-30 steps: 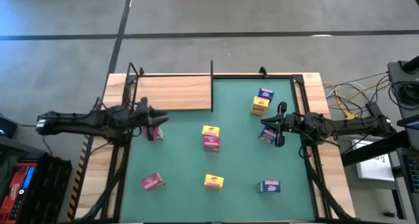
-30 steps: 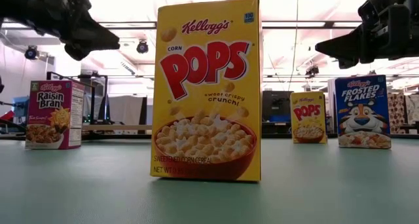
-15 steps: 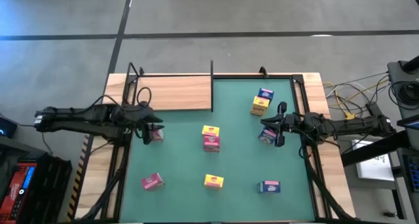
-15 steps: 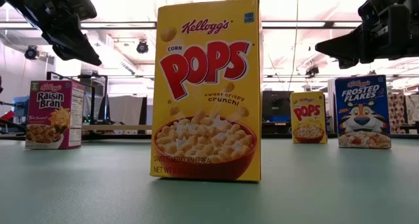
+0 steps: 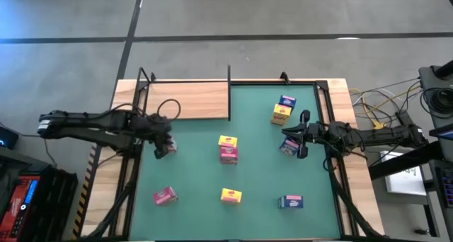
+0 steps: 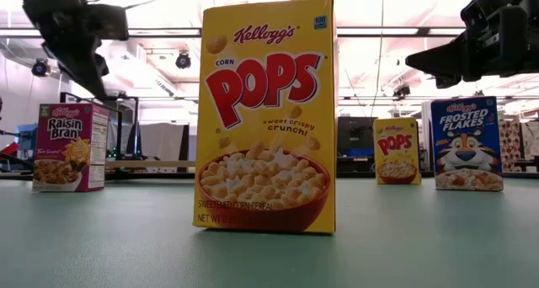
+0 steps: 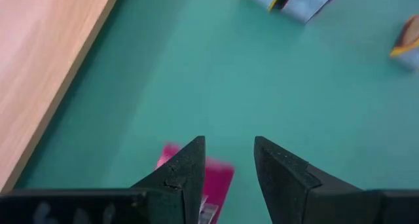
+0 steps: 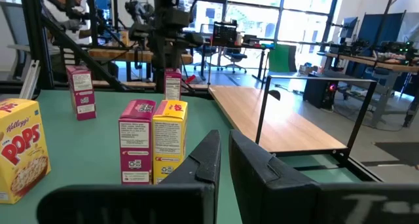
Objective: Stack cereal on shelf
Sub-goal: Put the top pink cereal box on the shelf
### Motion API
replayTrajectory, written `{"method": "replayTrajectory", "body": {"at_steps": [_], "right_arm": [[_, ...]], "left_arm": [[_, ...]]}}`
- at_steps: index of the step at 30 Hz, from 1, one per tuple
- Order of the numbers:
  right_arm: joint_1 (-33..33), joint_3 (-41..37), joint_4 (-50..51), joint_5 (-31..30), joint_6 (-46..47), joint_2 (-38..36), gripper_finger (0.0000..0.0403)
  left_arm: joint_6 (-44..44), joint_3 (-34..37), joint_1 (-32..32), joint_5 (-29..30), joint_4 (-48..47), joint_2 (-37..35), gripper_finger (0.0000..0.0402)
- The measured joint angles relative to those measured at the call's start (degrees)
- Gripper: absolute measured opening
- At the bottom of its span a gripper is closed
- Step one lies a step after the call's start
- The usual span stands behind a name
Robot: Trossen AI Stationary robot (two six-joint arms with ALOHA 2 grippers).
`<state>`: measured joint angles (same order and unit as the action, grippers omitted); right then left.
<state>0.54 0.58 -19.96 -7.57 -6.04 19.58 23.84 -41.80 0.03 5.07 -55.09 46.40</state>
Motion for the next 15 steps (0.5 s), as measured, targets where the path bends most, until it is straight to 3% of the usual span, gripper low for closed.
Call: {"method": "replayTrajectory", "body": {"at_steps": [8,15], "right_arm": [[0.0,0.0,0.0,0.0,0.0,0.0,0.0022],[0.0,0.0,0.0,0.0,0.0,0.0,0.0022]], "left_arm": [[2.2,-3.7,0.0,0.2,-6.7,3.6,0.0124],[0.8,-5.8,0.0,0.2,-8.5,7.8,0.0211]]}}
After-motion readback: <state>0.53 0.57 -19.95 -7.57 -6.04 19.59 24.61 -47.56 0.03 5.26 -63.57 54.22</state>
